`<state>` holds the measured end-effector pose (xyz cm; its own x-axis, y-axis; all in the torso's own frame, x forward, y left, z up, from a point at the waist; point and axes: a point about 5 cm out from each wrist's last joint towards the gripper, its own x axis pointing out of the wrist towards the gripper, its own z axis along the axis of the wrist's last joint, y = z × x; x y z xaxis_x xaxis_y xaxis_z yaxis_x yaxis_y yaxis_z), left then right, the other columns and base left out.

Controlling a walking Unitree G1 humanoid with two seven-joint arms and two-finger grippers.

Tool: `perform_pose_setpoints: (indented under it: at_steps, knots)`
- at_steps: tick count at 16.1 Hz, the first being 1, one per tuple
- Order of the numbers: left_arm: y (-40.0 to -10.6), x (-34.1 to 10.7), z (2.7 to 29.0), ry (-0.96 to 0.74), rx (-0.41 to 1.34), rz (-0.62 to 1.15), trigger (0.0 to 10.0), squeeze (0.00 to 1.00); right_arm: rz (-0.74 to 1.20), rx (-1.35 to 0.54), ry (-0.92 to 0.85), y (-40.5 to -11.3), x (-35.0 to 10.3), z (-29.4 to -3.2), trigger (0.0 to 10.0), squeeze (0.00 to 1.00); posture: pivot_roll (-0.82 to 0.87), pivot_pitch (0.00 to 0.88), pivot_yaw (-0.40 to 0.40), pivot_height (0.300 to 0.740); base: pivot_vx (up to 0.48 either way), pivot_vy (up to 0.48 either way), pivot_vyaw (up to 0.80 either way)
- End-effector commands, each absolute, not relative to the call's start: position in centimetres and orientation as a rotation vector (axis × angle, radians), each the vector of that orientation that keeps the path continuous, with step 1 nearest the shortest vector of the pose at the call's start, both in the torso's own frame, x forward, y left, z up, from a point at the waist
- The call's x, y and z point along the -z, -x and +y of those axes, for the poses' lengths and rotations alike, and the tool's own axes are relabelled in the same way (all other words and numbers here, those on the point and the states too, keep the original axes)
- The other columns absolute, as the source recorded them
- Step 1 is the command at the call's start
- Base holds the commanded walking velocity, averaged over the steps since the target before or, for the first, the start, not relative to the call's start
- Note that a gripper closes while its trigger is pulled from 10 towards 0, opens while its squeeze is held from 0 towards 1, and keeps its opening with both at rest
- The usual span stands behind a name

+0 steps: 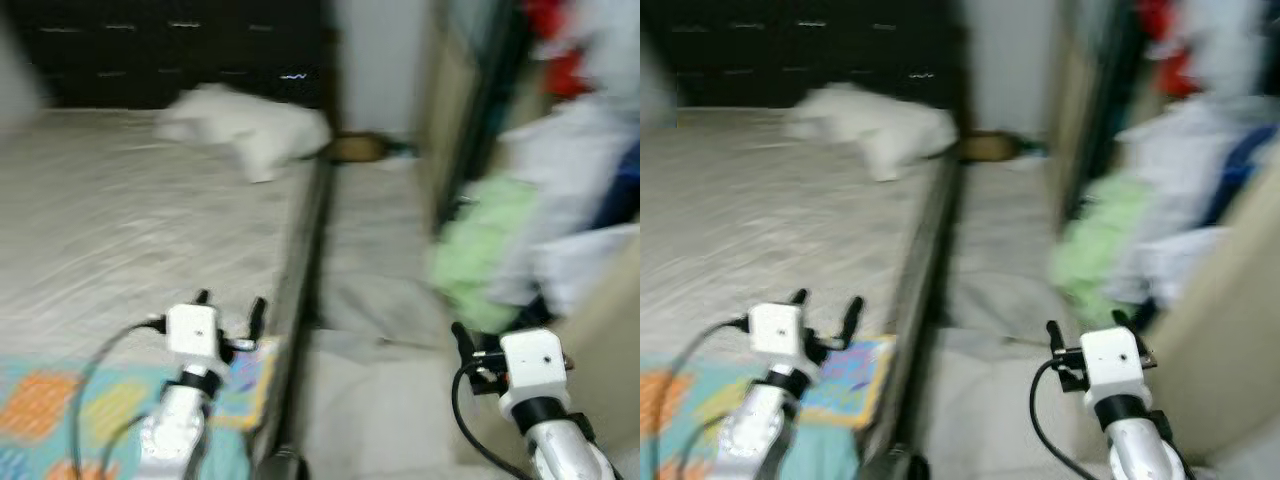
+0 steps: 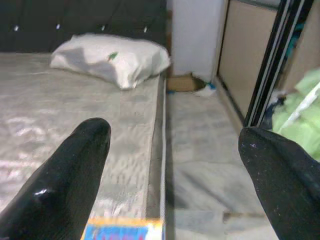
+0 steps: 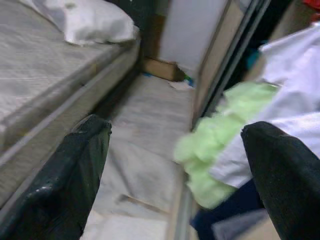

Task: Clean up the room

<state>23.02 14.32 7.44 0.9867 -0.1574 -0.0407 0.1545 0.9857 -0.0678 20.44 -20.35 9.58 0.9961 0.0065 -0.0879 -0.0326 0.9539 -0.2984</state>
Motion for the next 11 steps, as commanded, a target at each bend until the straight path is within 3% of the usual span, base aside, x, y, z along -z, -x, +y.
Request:
perform_pose_setpoints:
  at_steps: [1, 11]
  knots:
    - [-23.5, -7.8, 14.5, 0.048, 0.162, 0.034, 10.0, 0.0, 0.086, -0.024, 0.3, -20.3, -9.6, -20.3, 10.0, 0.0, -0.02, 0.06, 0.041, 0.68, 0.0, 0.0, 0.63]
    - [-23.7, -7.7, 14.2, 0.053, 0.164, 0.033, 10.0, 0.0, 0.027, -0.049, 0.268, -21.5, -10.8, -20.0, 10.0, 0.0, -0.03, 0.058, 0.039, 0.68, 0.0, 0.0, 0.05]
